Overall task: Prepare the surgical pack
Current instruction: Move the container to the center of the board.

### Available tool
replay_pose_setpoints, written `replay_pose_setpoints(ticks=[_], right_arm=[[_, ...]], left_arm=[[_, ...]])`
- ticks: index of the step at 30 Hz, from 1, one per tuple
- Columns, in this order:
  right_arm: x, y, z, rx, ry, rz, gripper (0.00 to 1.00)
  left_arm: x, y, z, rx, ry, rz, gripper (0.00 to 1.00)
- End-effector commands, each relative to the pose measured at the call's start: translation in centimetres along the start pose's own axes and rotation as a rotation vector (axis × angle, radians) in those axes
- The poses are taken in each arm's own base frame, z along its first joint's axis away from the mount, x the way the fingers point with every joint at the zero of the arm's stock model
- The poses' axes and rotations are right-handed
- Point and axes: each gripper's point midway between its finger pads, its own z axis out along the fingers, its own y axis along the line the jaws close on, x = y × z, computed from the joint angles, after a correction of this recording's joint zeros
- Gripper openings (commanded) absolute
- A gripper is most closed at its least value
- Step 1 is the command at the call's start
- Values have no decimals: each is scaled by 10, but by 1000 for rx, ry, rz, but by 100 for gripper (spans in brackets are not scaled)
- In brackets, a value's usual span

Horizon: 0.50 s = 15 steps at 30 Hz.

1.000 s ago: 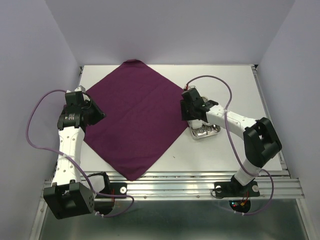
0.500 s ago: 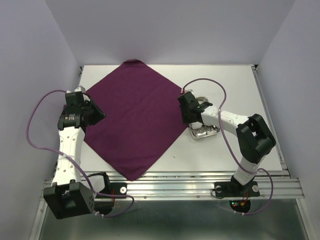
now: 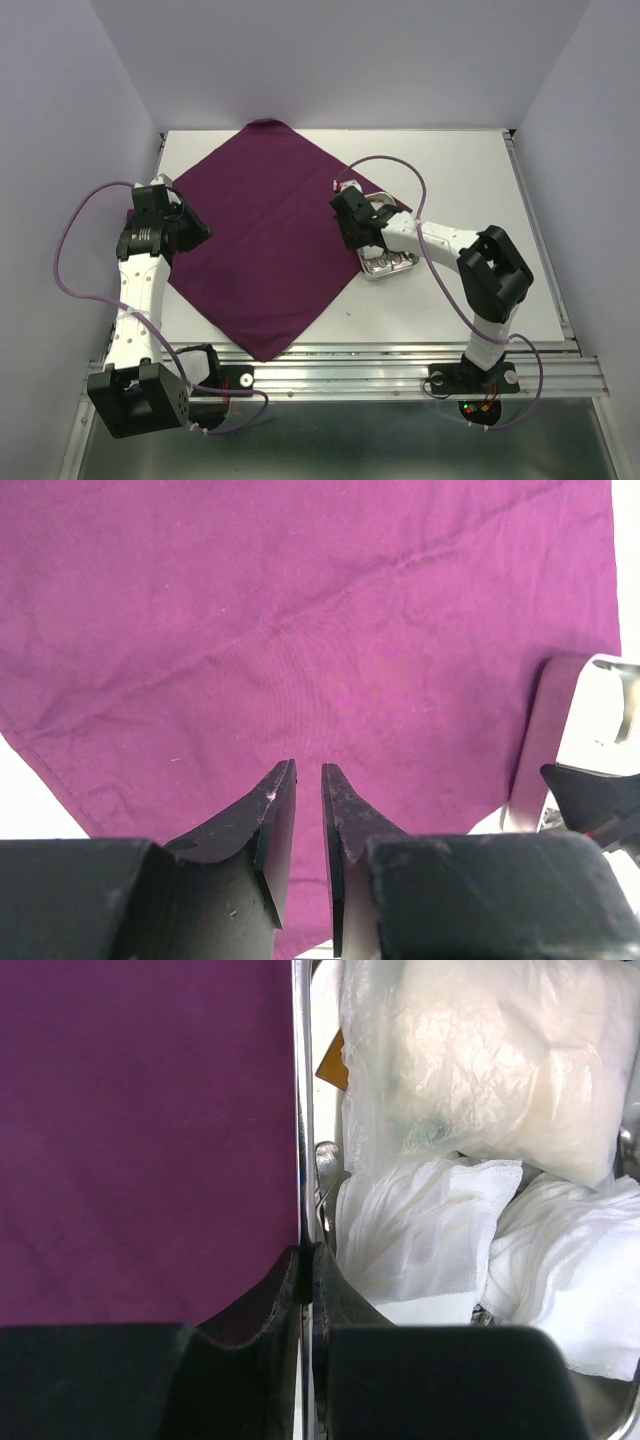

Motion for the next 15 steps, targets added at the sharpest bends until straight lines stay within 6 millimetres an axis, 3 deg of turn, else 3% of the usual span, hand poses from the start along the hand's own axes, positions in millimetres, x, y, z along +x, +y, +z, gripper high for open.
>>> replay_pose_setpoints(ticks=[1, 6, 10, 15], right_arm=[[-43, 52, -24, -118, -142, -76, 1], [-36, 121, -41, -222, -203, -251, 1], [-31, 160, -52, -279, -251, -346, 1], [-19, 223, -83, -390, -328, -476, 1]], left_arm=[[-7, -2, 0, 8, -35, 24, 28], [-5, -1, 0, 9, -31, 27, 28], [-7, -2, -3, 7, -37, 29, 28], [-15, 1, -6, -34, -53, 19, 30]])
